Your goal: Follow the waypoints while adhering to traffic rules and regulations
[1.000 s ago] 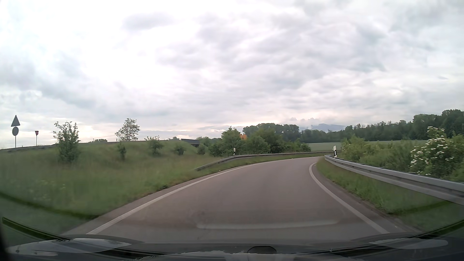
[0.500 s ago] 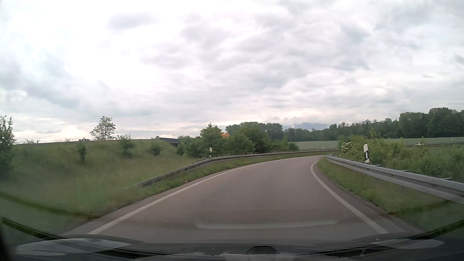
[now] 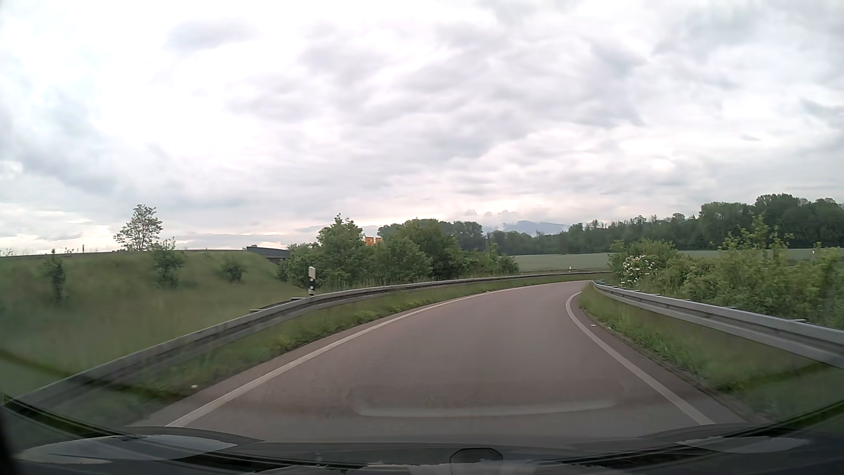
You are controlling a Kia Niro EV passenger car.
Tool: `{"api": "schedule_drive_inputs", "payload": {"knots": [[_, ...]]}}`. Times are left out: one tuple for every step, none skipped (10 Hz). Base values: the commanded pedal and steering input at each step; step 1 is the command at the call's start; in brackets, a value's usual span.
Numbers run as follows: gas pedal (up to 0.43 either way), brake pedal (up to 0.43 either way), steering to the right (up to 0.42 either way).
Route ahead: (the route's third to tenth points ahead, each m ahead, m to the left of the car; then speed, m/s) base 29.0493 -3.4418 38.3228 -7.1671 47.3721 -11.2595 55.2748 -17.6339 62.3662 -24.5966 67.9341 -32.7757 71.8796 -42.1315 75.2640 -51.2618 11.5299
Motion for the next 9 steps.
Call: {"api": "schedule_drive_inputs", "payload": {"knots": [[0.087, 0.0, 0.053], [0.087, 0.0, 0.053], [0.087, 0.0, 0.053], [0.087, 0.0, 0.052], [0.087, 0.0, 0.052], [0.087, 0.0, 0.052], [0.079, 0.0, 0.053], [0.079, 0.0, 0.053], [0.079, 0.0, 0.053]]}}
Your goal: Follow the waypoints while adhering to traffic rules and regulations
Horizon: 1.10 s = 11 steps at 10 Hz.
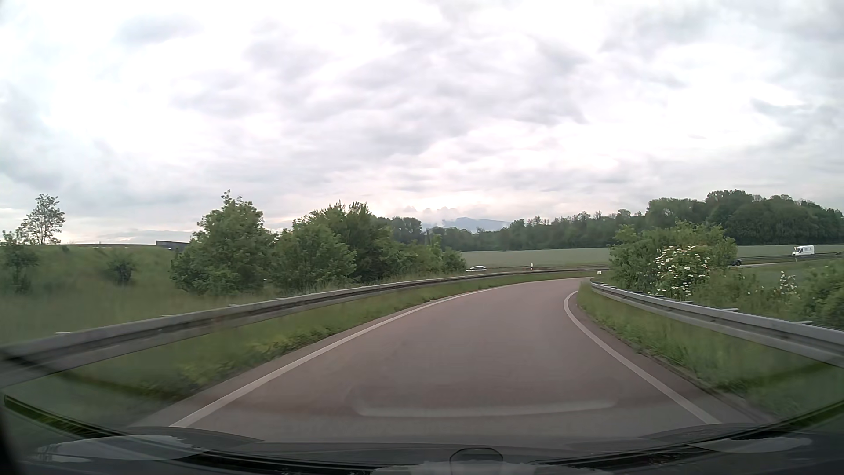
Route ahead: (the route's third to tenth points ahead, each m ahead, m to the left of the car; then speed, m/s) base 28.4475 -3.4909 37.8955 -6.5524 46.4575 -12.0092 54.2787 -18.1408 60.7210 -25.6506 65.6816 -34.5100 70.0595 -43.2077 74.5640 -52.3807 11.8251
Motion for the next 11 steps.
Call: {"api": "schedule_drive_inputs", "payload": {"knots": [[0.079, 0.0, 0.052], [0.067, 0.0, 0.052], [0.059, 0.0, 0.052], [0.059, 0.0, 0.052], [0.059, 0.0, 0.052], [0.059, 0.0, 0.052], [0.059, 0.0, 0.052], [0.059, 0.0, 0.052], [0.059, 0.0, 0.052], [0.059, 0.0, 0.052], [0.059, 0.0, 0.052]]}}
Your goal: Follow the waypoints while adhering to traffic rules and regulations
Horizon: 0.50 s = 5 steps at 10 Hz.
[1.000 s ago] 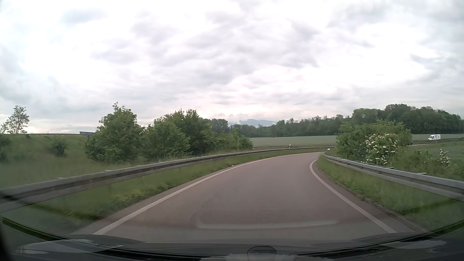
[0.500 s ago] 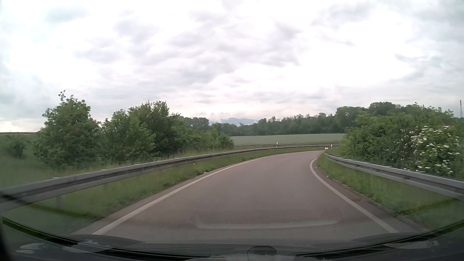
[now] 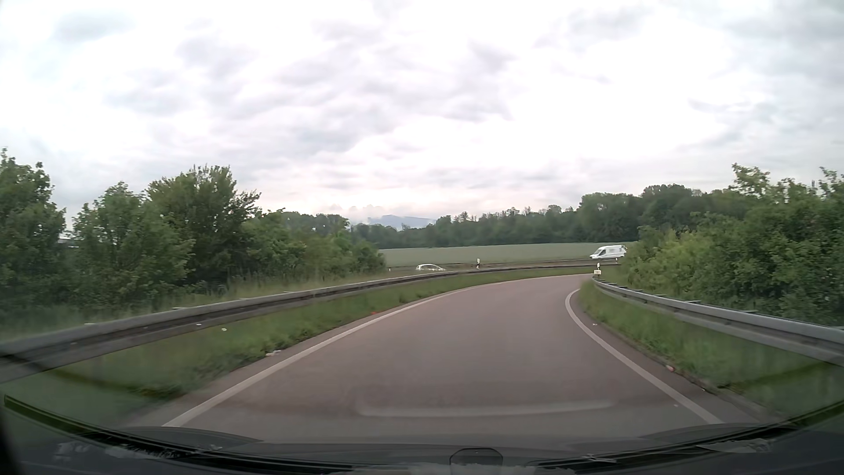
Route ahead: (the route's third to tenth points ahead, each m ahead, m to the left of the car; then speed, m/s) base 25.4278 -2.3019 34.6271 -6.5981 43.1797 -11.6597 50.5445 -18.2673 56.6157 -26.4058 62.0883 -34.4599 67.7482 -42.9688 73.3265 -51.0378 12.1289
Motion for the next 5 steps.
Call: {"api": "schedule_drive_inputs", "payload": {"knots": [[0.059, 0.0, 0.052], [0.059, 0.0, 0.052], [0.059, 0.0, 0.052], [0.059, 0.0, 0.052], [0.059, 0.0, 0.054]]}}
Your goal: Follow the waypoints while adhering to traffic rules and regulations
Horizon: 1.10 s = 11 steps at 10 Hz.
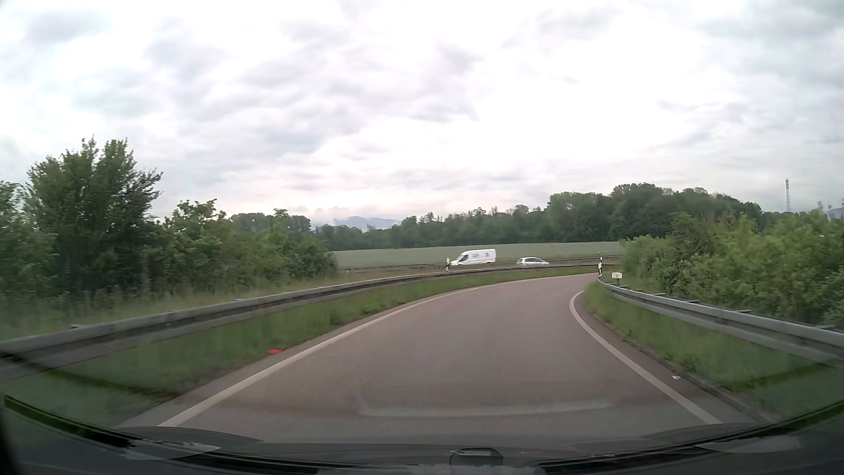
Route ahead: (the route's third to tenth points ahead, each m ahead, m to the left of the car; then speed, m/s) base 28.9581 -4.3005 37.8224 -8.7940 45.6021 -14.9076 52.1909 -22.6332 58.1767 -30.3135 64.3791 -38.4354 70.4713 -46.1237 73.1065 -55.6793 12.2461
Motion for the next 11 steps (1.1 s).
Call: {"api": "schedule_drive_inputs", "payload": {"knots": [[0.059, 0.0, 0.056], [0.059, 0.0, 0.059], [0.059, 0.0, 0.061], [0.059, 0.0, 0.062], [0.059, 0.0, 0.063], [0.059, 0.0, 0.064], [0.059, 0.0, 0.066], [0.059, 0.0, 0.069], [0.059, 0.0, 0.07], [0.059, 0.0, 0.07], [0.059, 0.0, 0.071]]}}
